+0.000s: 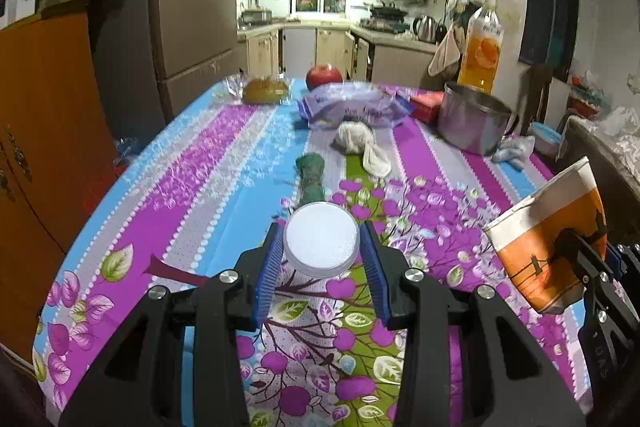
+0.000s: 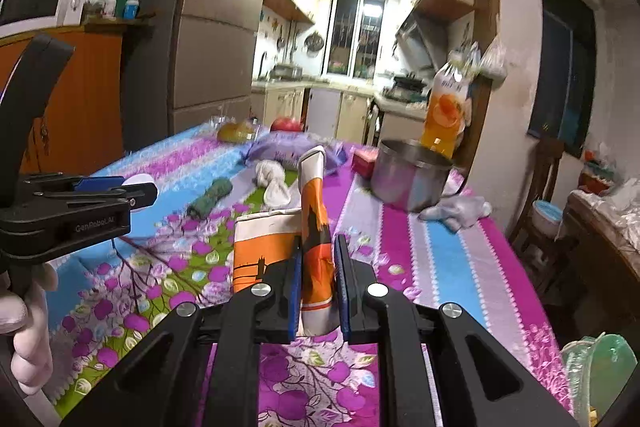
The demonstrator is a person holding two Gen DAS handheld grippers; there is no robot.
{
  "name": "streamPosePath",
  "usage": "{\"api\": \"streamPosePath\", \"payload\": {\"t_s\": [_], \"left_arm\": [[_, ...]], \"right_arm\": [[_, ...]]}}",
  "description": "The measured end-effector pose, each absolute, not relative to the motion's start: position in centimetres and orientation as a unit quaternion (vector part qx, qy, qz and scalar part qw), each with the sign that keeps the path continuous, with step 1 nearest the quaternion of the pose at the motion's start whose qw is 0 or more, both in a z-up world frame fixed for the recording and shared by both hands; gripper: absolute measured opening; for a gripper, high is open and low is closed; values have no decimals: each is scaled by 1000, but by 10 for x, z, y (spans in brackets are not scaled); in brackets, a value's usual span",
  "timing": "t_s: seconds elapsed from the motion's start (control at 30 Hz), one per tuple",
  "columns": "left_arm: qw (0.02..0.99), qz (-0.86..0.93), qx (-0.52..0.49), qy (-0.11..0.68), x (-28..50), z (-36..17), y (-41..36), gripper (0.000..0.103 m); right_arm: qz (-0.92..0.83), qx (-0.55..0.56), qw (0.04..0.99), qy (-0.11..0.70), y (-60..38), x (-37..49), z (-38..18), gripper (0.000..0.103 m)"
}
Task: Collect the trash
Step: 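Carry the white lid and orange-white bag over the green bin with both tools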
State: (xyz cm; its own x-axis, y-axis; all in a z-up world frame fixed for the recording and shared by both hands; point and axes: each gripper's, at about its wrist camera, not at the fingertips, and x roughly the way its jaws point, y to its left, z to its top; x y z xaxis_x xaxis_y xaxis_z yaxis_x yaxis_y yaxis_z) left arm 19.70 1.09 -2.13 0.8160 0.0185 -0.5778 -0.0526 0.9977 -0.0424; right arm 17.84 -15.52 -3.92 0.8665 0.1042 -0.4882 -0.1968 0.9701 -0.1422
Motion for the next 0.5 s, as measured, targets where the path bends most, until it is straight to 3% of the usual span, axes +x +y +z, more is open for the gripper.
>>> {"api": "streamPosePath", "payload": {"t_s": [0.5], "left_arm": [[981,23,-32,190,152,35,-10,38]], "right_arm": [[61,-72,983,158,-175,127,8,16]]}}
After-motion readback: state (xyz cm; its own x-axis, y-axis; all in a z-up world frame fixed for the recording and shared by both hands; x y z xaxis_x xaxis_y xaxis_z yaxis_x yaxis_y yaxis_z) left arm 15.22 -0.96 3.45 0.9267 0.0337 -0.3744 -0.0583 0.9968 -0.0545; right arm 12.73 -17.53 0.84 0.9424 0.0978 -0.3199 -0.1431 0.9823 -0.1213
